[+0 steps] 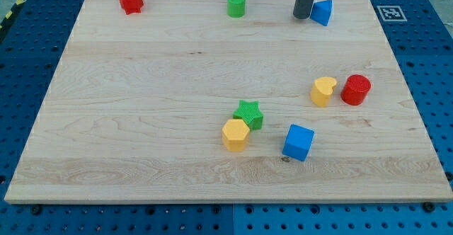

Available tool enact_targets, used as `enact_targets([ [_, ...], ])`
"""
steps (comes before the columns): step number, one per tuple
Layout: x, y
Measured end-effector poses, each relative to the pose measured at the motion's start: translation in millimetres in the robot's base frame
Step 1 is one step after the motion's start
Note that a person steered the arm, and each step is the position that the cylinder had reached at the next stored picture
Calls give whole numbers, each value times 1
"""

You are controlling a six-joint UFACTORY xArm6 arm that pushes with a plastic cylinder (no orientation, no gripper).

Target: Push the blue triangle slightly right

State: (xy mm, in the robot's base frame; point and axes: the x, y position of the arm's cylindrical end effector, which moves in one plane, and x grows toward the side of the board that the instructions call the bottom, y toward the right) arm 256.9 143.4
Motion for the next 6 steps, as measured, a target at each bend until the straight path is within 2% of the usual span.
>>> enact_targets([
  [6, 7, 63],
])
